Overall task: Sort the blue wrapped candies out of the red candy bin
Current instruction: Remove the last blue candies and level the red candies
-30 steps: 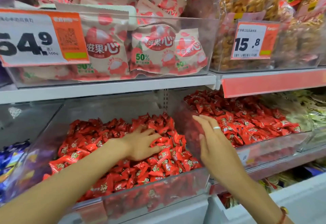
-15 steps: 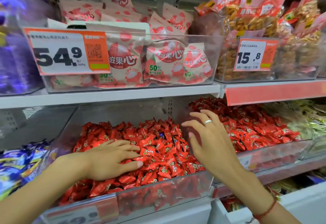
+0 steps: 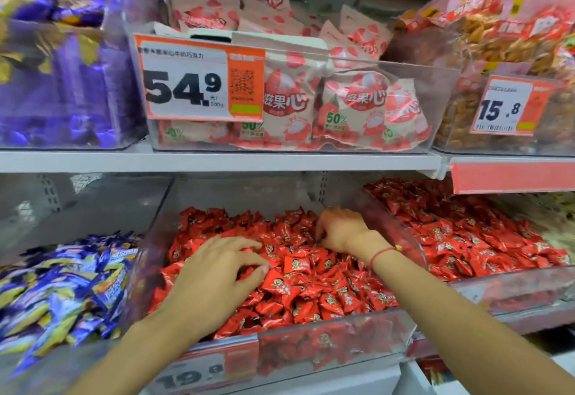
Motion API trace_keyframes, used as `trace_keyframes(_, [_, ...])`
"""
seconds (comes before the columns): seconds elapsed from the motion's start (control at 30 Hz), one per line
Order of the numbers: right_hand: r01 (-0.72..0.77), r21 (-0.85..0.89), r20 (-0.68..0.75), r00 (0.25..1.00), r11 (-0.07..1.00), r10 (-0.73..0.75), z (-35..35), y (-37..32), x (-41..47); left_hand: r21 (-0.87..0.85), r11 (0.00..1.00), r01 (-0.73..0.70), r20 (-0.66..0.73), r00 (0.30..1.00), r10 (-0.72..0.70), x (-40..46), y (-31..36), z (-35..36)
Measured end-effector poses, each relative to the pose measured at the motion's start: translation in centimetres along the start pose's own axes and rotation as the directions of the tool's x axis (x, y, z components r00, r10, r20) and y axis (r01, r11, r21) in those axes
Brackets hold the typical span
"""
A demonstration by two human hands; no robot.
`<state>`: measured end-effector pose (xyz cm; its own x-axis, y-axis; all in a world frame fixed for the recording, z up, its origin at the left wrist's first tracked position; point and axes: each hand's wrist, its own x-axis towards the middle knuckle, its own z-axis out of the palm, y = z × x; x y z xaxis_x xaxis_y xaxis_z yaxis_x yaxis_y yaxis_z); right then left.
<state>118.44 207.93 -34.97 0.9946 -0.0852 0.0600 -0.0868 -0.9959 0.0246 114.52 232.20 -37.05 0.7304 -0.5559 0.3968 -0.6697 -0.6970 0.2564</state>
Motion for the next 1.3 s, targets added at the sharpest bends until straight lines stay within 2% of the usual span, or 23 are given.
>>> trace_keyframes(0.03, [0.002,0.051,0.016,1.0,0.999,-0.003,-0.1,0.3,0.0,-0.011,1.0,0.004,-0.017,1.0,-0.004,-0.1,0.0,0.0])
trace_keyframes(0.1, [0.019,0.276,0.069,0.997,0.961,-0.039,-0.8,0.9,-0.8,-0.03,1.0,0.01,-0.037,0.999,-0.011,-0.3,0.1,0.0])
trace_keyframes(0.2, [-0.001,0.648,0.157,0.979,0.761,-0.131,-2.5,0.6,-4.0,-0.067,0.998,0.013,-0.07,0.997,-0.018,-0.1,0.0,0.0])
trace_keyframes(0.3, [-0.073,0.774,0.293,0.922,0.628,-0.254,-3.1,-0.5,-6.6,-0.109,0.994,0.003,-0.124,0.992,-0.017,0.0,0.2,0.0])
trace_keyframes(0.37, [-0.117,0.821,0.329,0.897,0.559,-0.296,-3.1,-1.1,-7.6,-0.148,0.989,0.0,-0.163,0.986,-0.024,0.1,0.6,-0.1])
trace_keyframes(0.47, [-0.141,0.905,0.243,0.946,0.401,-0.214,-3.5,-1.5,-8.2,-0.236,0.972,-0.007,-0.152,0.988,-0.029,-0.2,1.5,-0.3])
trace_keyframes(0.57, [-0.083,0.967,0.111,0.988,0.239,-0.107,-4.3,-2.0,-8.1,-0.347,0.938,0.023,-0.101,0.993,-0.062,0.1,2.7,-0.6])
trace_keyframes(0.63, [-0.034,0.985,0.047,0.996,0.167,-0.076,-4.7,-2.3,-7.9,-0.525,0.851,0.033,-0.122,0.986,-0.113,0.6,3.3,-0.8])
trace_keyframes(0.7, [-0.004,0.99,0.021,0.993,0.141,-0.117,-4.9,-2.5,-7.7,-0.596,0.803,0.003,-0.18,0.974,-0.138,1.0,3.3,-0.7])
trace_keyframes(0.77, [0.01,0.983,0.009,0.994,0.181,-0.107,-4.5,-2.2,-6.8,-0.603,0.798,0.006,-0.185,0.972,-0.147,0.9,2.7,-0.4])
trace_keyframes(0.8, [0.036,0.961,-0.025,0.999,0.275,-0.045,-4.1,-1.7,-5.9,-0.614,0.789,0.025,-0.175,0.97,-0.166,0.8,2.5,-0.3])
trace_keyframes(0.87, [0.067,0.78,-0.134,0.989,0.622,0.062,-2.9,-0.5,-3.7,-0.649,0.759,0.047,-0.18,0.96,-0.214,0.6,2.2,-0.1])
trace_keyframes(0.9, [0.061,0.638,-0.149,0.988,0.768,0.045,-2.2,-0.3,-2.9,-0.672,0.738,0.057,-0.183,0.953,-0.241,0.5,2.0,0.0])
trace_keyframes(0.97, [0.072,0.365,-0.075,0.996,0.928,-0.048,-0.9,-0.8,-1.9,-0.682,0.727,0.085,-0.185,0.941,-0.283,0.6,1.6,0.3])
trace_keyframes(1.03, [0.101,0.135,-0.025,0.995,0.986,-0.098,0.2,-2.0,-1.5,-0.669,0.736,0.099,-0.193,0.934,-0.301,0.6,1.4,0.4])
trace_keyframes(1.1, [0.097,0.02,-0.066,0.993,0.995,-0.095,0.5,-2.7,-1.2,-0.658,0.746,0.105,-0.198,0.931,-0.306,0.5,1.2,0.4])
trace_keyframes(1.17, [0.07,0.027,-0.111,0.992,0.997,-0.067,0.3,-2.5,-1.2,-0.639,0.761,0.112,-0.196,0.933,-0.301,0.5,1.1,0.3])
trace_keyframes(1.23, [0.049,0.112,-0.135,0.99,0.992,-0.033,0.1,-1.9,-1.3,-0.614,0.781,0.116,-0.196,0.936,-0.293,0.5,1.1,0.2])
trace_keyframes(1.3, [0.046,0.17,-0.094,0.995,0.984,-0.03,0.2,-1.3,-1.4,-0.6,0.794,0.098,-0.215,0.936,-0.278,0.6,1.3,0.2])
